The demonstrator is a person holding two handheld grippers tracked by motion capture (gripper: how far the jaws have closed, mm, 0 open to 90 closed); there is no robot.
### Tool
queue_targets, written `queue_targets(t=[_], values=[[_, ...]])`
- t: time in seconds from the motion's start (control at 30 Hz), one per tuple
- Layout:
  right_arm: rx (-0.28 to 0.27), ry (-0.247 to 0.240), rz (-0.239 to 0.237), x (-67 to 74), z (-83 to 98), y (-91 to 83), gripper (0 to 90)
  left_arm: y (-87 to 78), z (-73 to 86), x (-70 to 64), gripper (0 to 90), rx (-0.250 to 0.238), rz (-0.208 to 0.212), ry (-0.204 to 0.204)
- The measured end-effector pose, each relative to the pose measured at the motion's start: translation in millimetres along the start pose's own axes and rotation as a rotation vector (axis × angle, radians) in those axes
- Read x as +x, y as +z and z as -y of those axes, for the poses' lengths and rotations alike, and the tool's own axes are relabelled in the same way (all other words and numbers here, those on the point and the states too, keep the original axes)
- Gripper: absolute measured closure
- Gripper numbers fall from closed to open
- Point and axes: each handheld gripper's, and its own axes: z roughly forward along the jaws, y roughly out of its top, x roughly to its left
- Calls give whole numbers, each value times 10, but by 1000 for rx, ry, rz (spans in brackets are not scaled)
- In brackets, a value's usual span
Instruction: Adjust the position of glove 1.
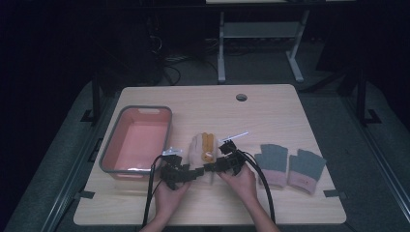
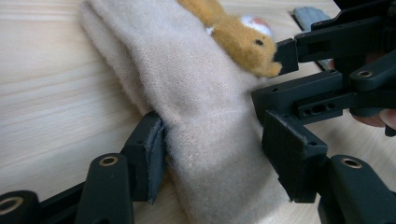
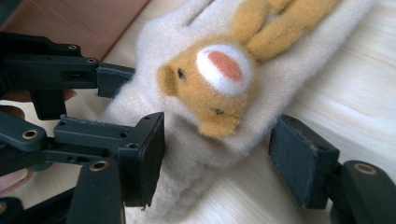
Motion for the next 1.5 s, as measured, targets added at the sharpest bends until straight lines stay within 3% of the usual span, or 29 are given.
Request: queue_targets(t=[0.3,0.53,0.7,0.9,1.03,1.17,1.5], values=[[-7,32,25,-91,48,-139,362,80,-29,-72,388,2,46,-14],[-12,58,0,-129,68,-108,363,14,-36,-12,336,-39,26,-56],[2,68,-10,-136,60,-61,369,83,-36,46,437,-12,24,-86],[-3,53,-12,-114,59,-26,449,103,-47,105,494,-10,62,-136],[-8,43,-16,-113,65,-11,510,84,-30,106,480,-12,66,-148],[-7,47,-23,-99,60,7,546,127,-39,131,543,-6,98,-154],[3,85,-95,-162,32,41,683,190,-77,197,648,9,147,-191]])
